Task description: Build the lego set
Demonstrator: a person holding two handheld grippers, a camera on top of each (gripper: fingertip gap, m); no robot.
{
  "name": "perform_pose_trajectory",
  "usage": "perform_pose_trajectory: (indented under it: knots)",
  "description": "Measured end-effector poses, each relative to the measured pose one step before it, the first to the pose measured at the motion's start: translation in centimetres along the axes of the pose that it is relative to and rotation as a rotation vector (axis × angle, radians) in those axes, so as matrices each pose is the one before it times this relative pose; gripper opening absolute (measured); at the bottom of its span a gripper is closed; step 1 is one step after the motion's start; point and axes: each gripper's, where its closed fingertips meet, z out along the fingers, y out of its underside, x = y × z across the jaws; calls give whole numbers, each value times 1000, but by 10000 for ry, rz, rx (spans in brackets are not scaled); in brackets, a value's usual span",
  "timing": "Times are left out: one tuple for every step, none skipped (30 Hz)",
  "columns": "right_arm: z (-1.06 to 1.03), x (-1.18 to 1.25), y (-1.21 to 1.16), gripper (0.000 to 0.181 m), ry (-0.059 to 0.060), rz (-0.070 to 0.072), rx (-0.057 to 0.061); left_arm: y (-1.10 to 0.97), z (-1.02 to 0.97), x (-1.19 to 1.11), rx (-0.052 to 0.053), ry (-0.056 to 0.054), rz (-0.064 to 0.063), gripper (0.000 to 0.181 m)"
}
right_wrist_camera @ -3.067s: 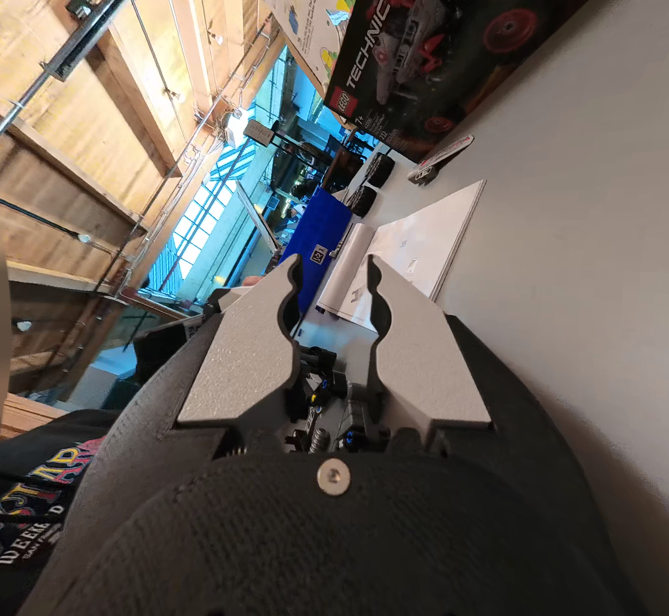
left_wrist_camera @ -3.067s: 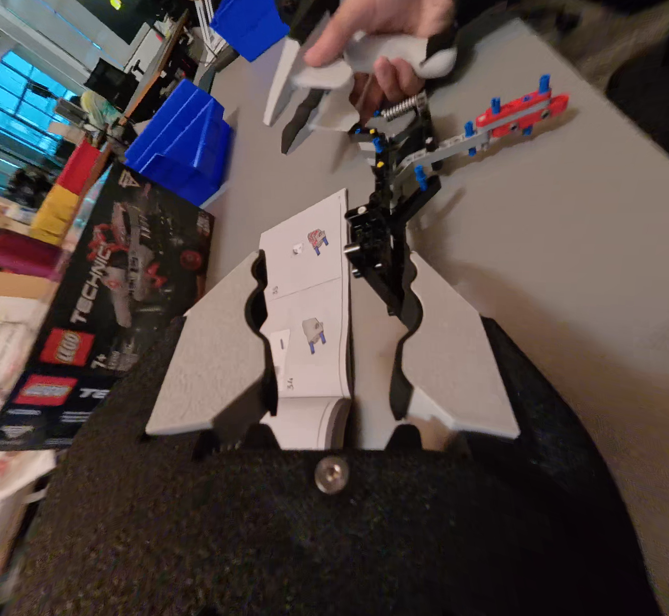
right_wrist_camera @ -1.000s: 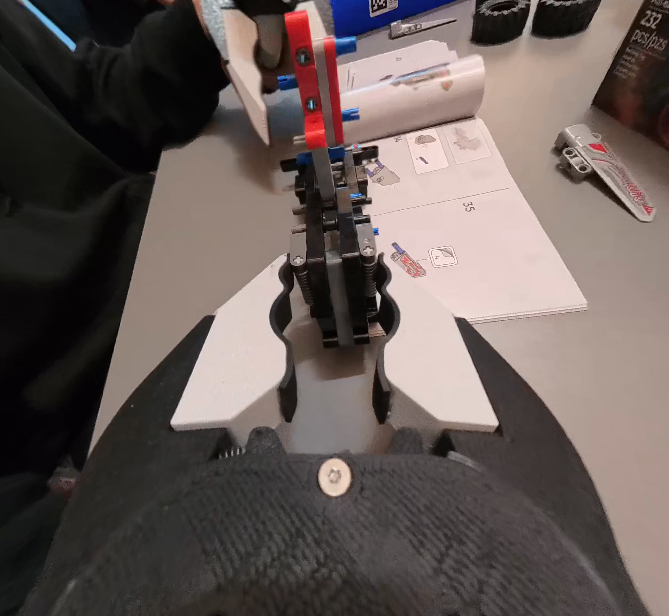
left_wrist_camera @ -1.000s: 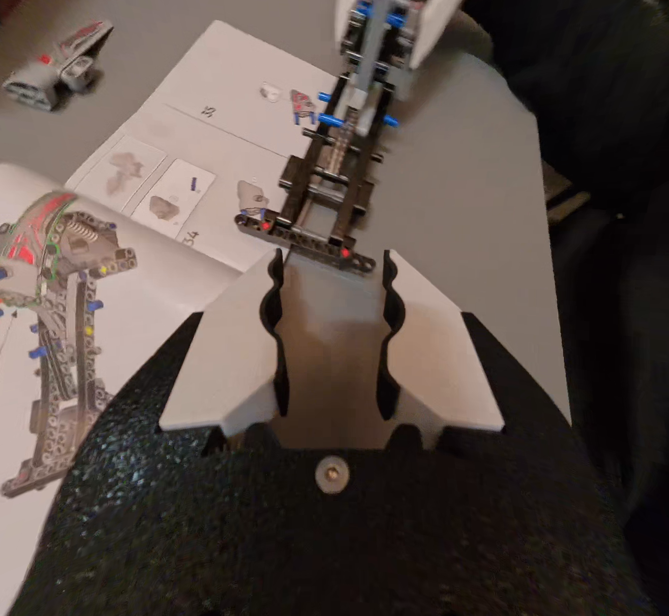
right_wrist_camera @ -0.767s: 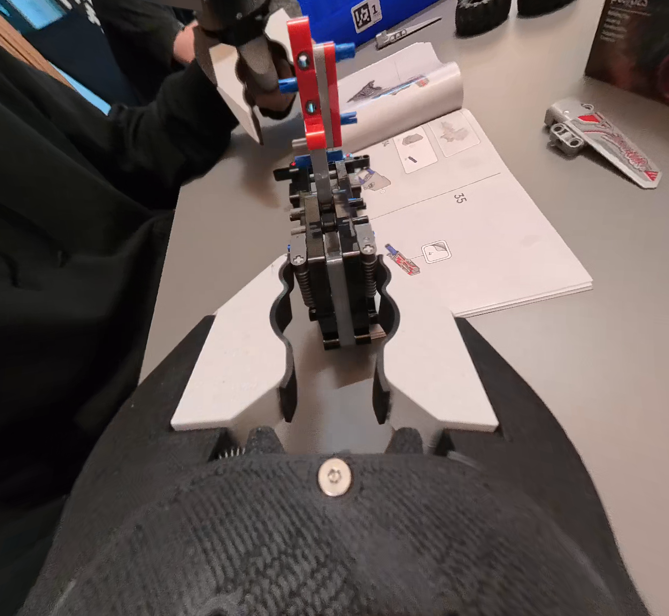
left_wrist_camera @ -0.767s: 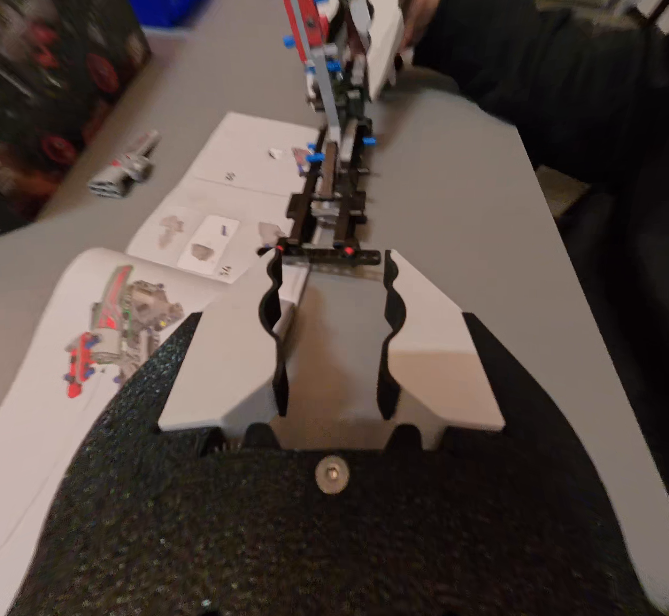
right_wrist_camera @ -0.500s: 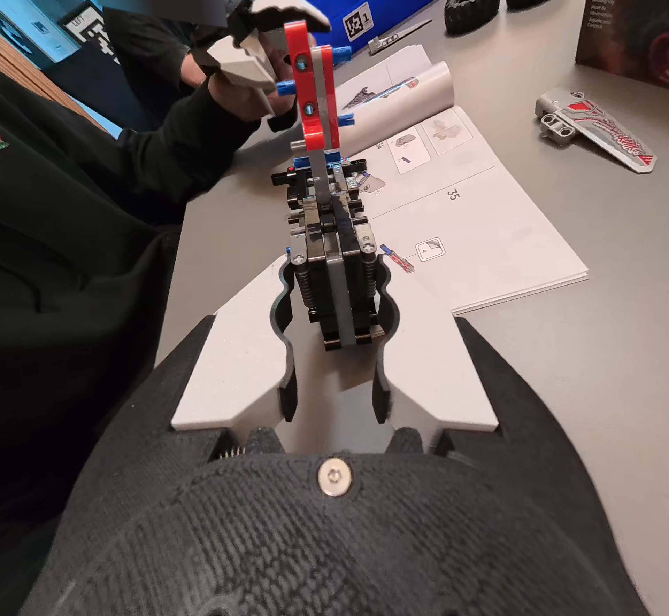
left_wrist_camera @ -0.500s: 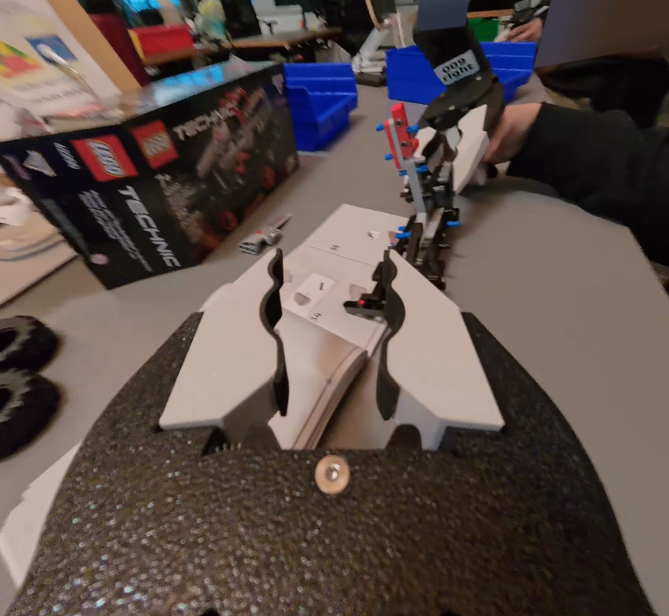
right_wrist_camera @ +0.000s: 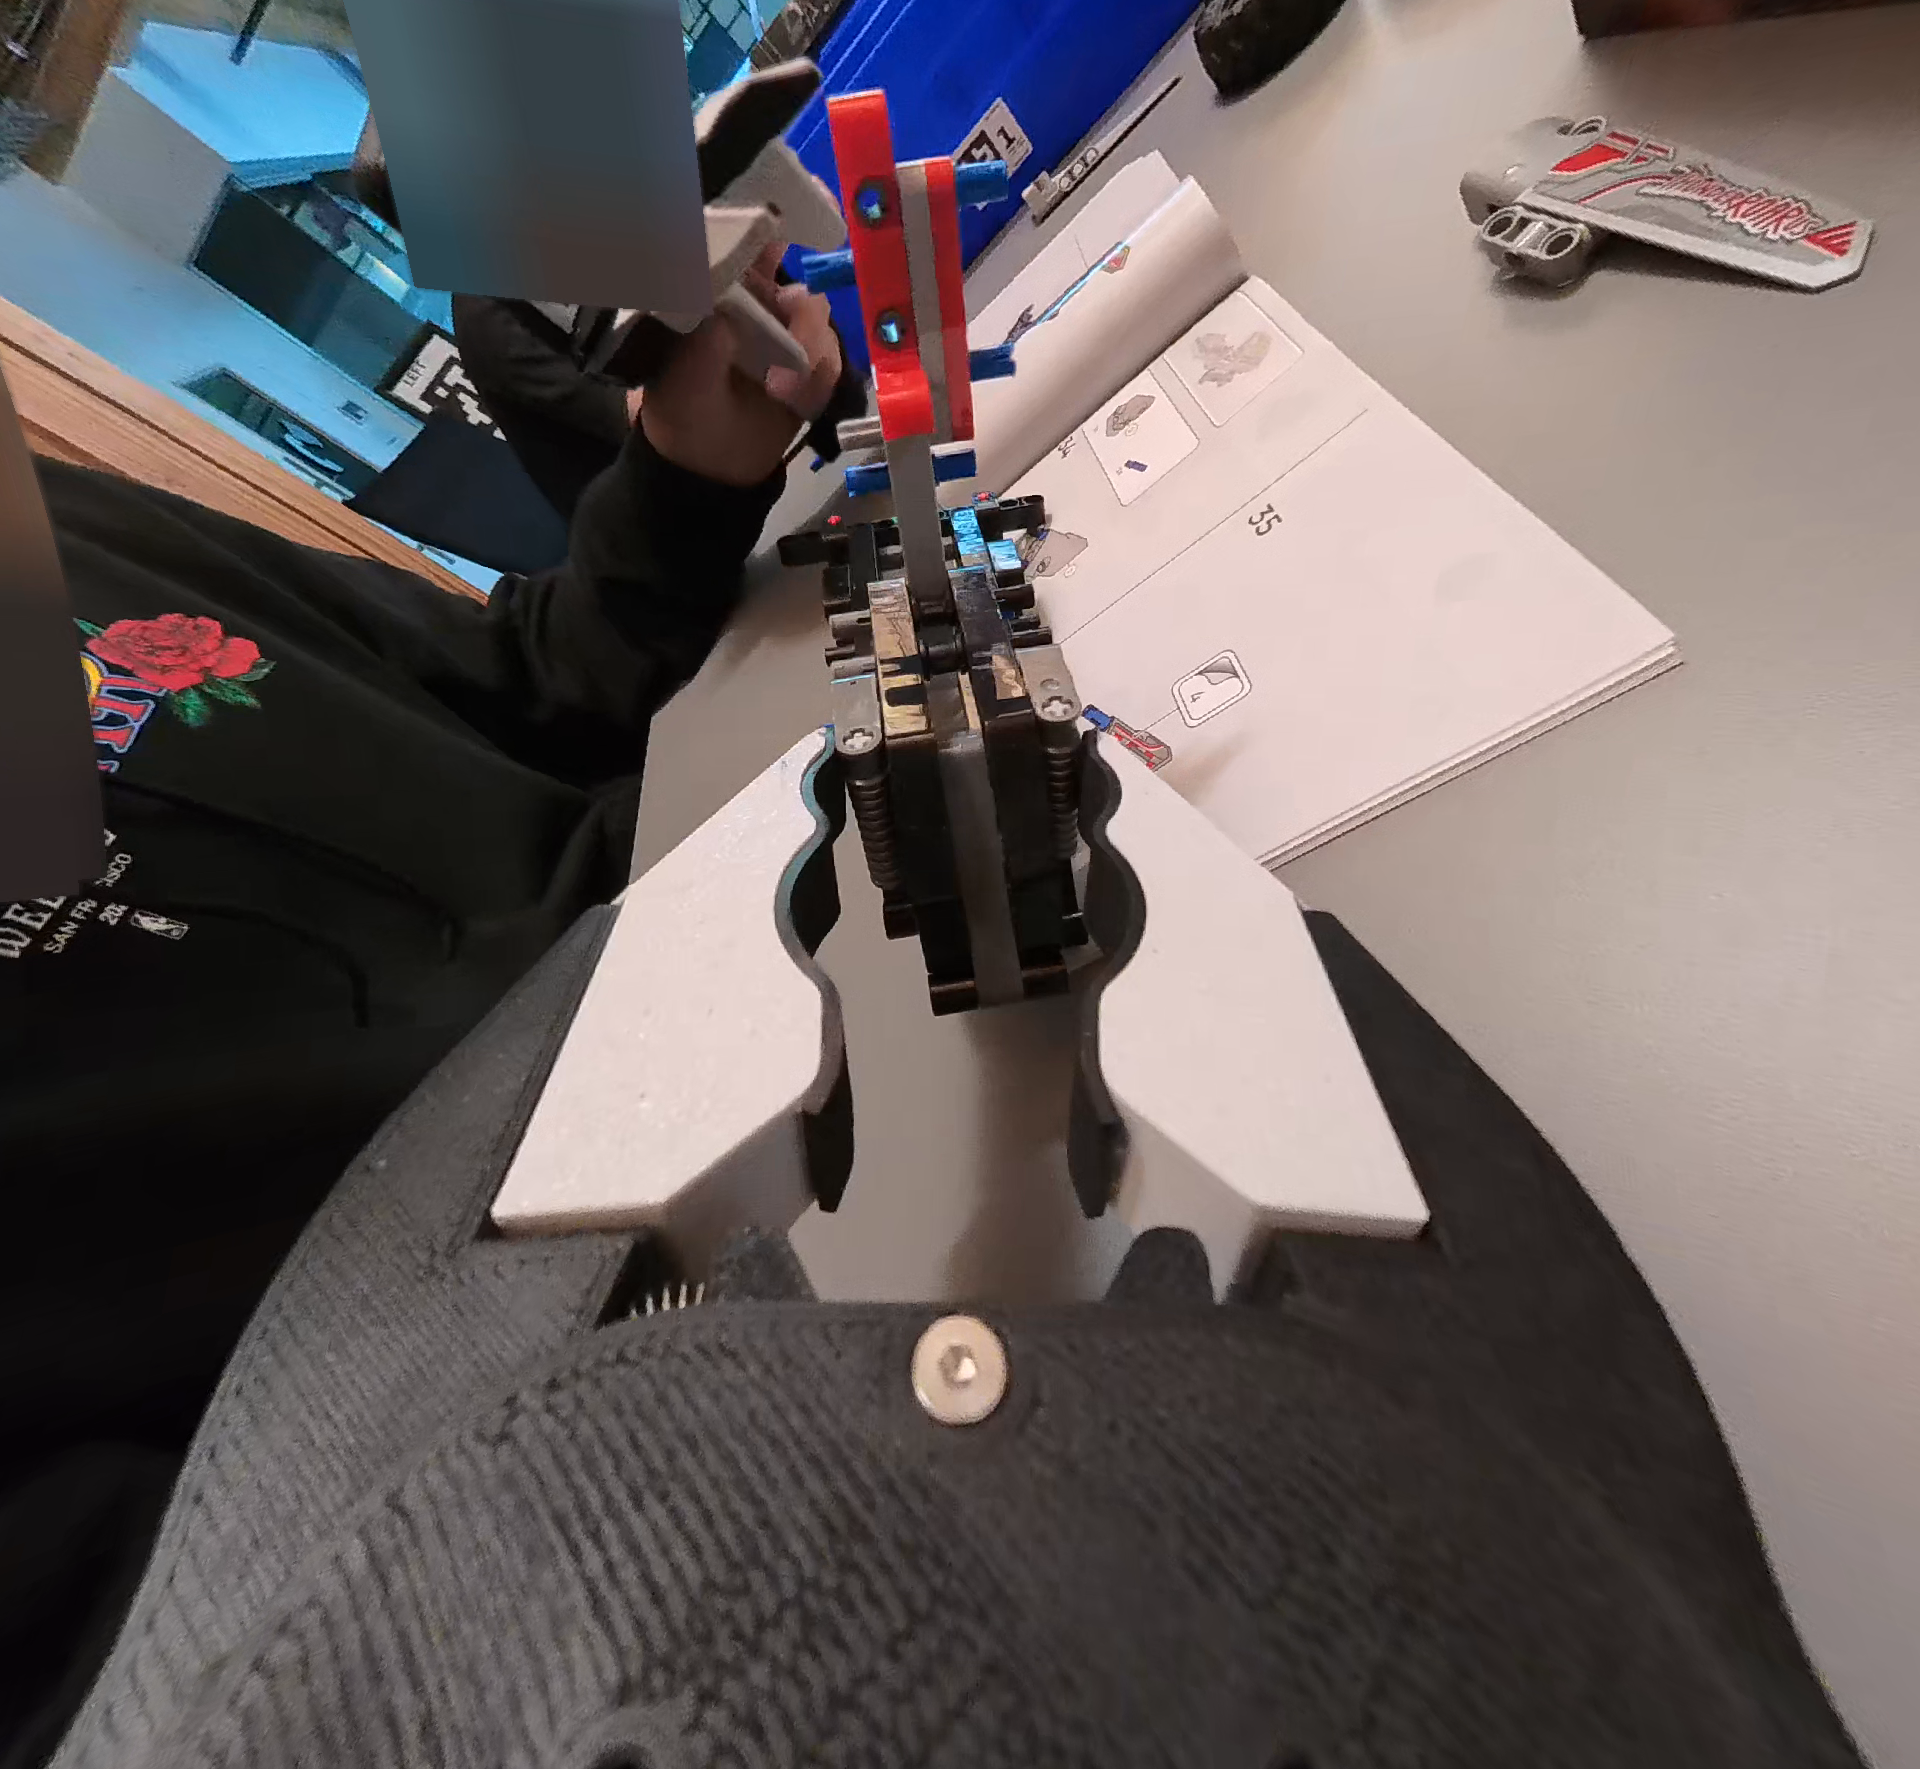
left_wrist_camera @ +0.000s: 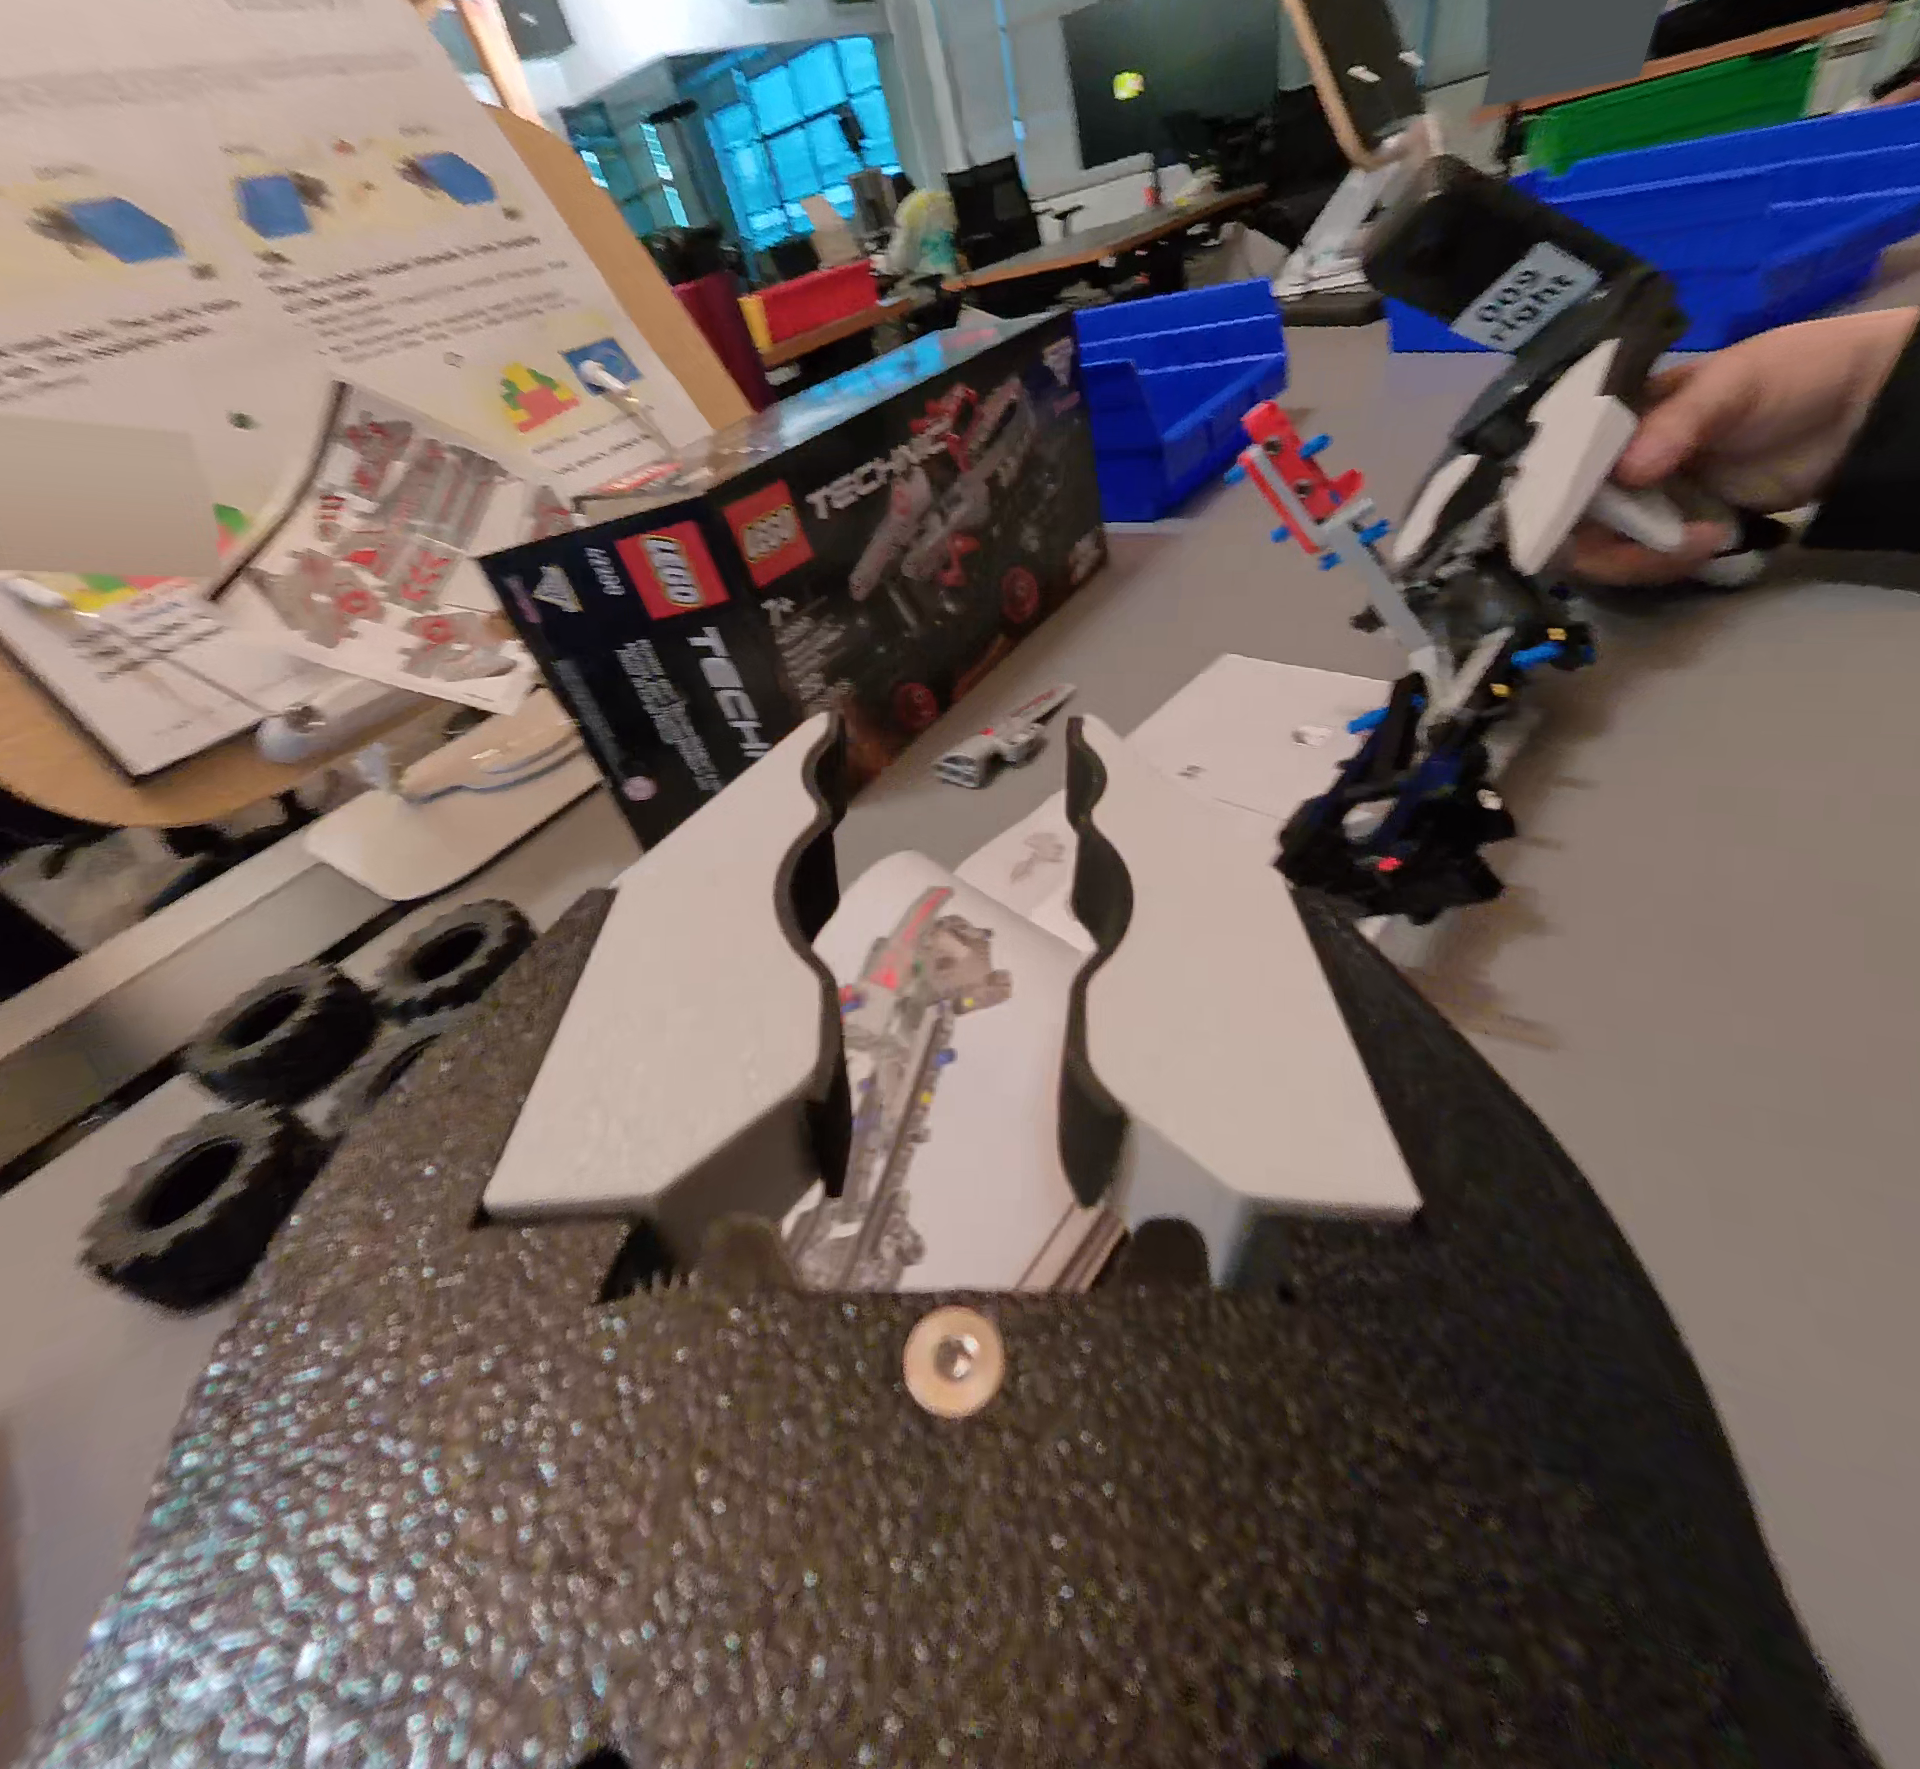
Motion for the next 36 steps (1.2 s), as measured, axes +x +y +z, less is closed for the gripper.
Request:
perform_pose_trajectory:
  knots:
    - [-2,3,-5,42,-8,10,-1,7,-112,-497,-5,-347,92,39]
    - [-11,6,2,42,-5,10,8,-13,-78,-356,-8,-258,128,39]
    - [-1,19,-4,42,-3,17,-1,-19,-80,-353,-18,-278,172,38]
    - [0,5,-8,42,-6,12,2,11,-77,-484,-47,-368,196,38]
    - [-1,-17,11,42,-5,-16,-3,63,-73,-468,-73,-368,220,38]
    - [10,-25,17,42,7,-41,-13,89,-43,-396,-87,-328,234,38]
    - [15,-35,23,42,3,-37,-20,130,-35,-468,-119,-377,227,38]
    - [14,-7,10,42,11,-20,-8,213,-33,-583,-168,-447,215,38]
    - [-8,-1,-1,42,5,-8,3,209,-25,-580,-162,-429,217,38]
    - [1,5,-1,42,-4,5,1,153,-37,-545,-93,-388,216,38]
    - [2,7,-1,42,-7,16,2,105,-67,-516,-37,-349,193,39]
    - [-14,19,-10,42,-8,28,8,87,-67,-463,-29,-288,136,39]
    - [-6,21,-22,42,-3,26,9,71,-75,-402,-35,-216,45,40]
    - [-14,29,-11,42,5,20,8,10,-73,-363,6,-150,-54,40]
    - [4,10,5,42,-2,12,2,-103,-86,-304,87,-99,-145,39]
    - [-3,5,-4,42,-1,1,-2,-188,-98,-284,154,-72,-210,39]
    - [8,-9,2,42,30,-38,-1,-263,-128,-317,206,-79,-220,38]
    - [16,-43,23,42,24,-74,-18,-352,-174,-390,254,-111,-180,38]
    - [16,-60,31,42,13,-81,-19,-377,-197,-482,263,-148,-149,36]
    - [-3,-22,8,42,41,-69,-2,-317,-188,-560,213,-183,-153,35]
    - [3,-3,-11,42,68,-81,9,-194,-165,-587,163,-217,-155,32]
    - [17,-38,17,42,43,-95,-13,-80,-143,-621,111,-235,-138,30]
    - [35,-73,52,42,15,-84,-35,15,-98,-622,47,-227,-107,29]
    - [24,-46,20,42,27,-76,-17,88,-64,-600,-3,-208,-82,28]
    - [8,-43,10,42,16,-60,-2,188,-3,-496,-47,-144,-100,28]
    - [-1,-43,-14,42,-4,-46,4,283,33,-320,-97,-37,-164,27]
    - [6,-24,-6,42,-2,-29,-1,342,56,-232,-132,-3,-265,27]
    - [6,-36,10,42,-17,-14,-7,305,50,-220,-115,-15,-338,27]
    - [12,-14,9,42,-10,-1,-11,205,29,-174,-66,14,-337,27]
    - [26,-23,33,42,-16,-2,-23,134,9,-150,-21,28,-314,27]
    - [40,-52,55,42,-20,-21,-44,105,-2,-197,-5,-1,-307,26]
    - [69,-44,83,42,-16,-28,-63,86,-19,-254,-2,-34,-310,26]
    - [63,-32,60,42,-12,-15,-53,69,-27,-234,-1,-25,-308,25]
    - [11,-22,18,42,-13,-5,-13,81,-13,-195,-10,-4,-297,24]
    - [-12,9,-13,42,-3,12,11,100,10,-136,-22,13,-266,24]
    - [-11,1,-13,42,-14,23,12,105,5,-100,-37,20,-221,24]
